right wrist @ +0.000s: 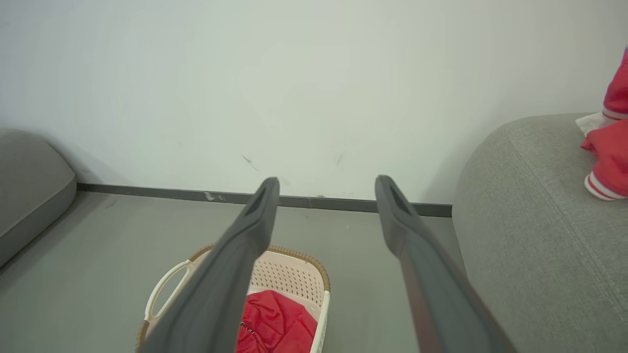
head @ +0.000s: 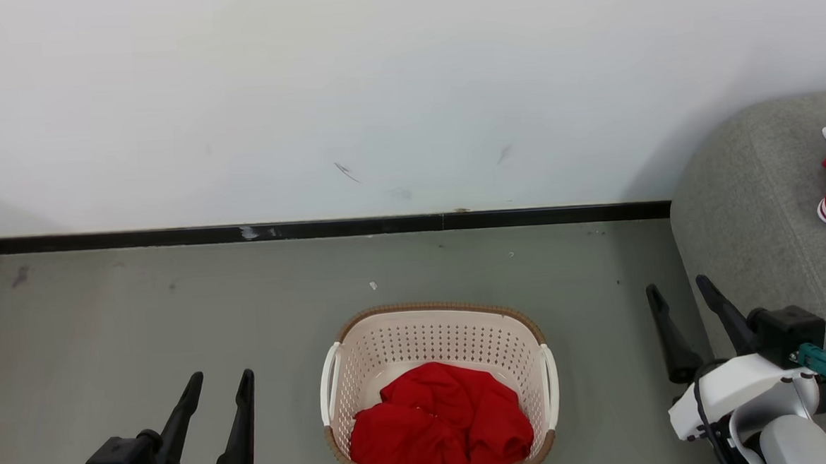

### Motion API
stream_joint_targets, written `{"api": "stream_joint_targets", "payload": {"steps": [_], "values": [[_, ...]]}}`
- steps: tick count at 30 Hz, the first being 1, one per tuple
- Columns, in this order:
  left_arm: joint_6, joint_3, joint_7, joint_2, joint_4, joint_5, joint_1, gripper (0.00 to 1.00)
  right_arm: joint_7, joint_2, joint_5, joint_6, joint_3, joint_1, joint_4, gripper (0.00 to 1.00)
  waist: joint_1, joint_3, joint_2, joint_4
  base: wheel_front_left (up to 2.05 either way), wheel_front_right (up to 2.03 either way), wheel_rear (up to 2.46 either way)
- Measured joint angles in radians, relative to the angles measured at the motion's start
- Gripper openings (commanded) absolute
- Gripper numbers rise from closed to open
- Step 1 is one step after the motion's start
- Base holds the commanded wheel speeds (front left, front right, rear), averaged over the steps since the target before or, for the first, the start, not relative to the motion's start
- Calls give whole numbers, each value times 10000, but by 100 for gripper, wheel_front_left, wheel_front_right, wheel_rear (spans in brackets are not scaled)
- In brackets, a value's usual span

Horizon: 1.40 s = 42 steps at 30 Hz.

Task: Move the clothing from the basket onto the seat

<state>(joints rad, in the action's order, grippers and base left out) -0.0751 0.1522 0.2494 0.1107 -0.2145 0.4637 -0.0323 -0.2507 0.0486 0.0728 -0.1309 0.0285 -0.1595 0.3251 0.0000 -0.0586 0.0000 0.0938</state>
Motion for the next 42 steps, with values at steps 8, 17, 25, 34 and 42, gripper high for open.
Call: {"api": "stream_joint_targets", "payload": {"steps": [8, 17, 25, 34, 42], "values": [[-71, -13, 0, -59, -102, -94, 365, 100, 0, -52, -115, 0, 140, 683, -159, 100, 0, 559, 0, -41, 0, 0, 0], [-81, -132, 0, -82, -121, -213, 683, 100, 0, -69, 132, 0, -130, 1111, -234, 100, 0, 912, 0, -184, 0, 0, 0], [-84, -159, 0, -115, -35, -339, 792, 100, 0, -71, 318, 0, -153, 1208, -435, 100, 0, 974, 0, -267, 0, 0, 0], [-167, -69, 0, -125, -29, -451, 811, 100, 0, -73, 412, 0, -295, 1421, -610, 100, 0, 879, 0, -327, 0, 0, 0], [-249, 318, 0, -125, -163, -685, 795, 100, 0, -73, 412, 0, -301, 1571, -763, 100, 0, 684, 1, -403, 0, 0, 0]]}}
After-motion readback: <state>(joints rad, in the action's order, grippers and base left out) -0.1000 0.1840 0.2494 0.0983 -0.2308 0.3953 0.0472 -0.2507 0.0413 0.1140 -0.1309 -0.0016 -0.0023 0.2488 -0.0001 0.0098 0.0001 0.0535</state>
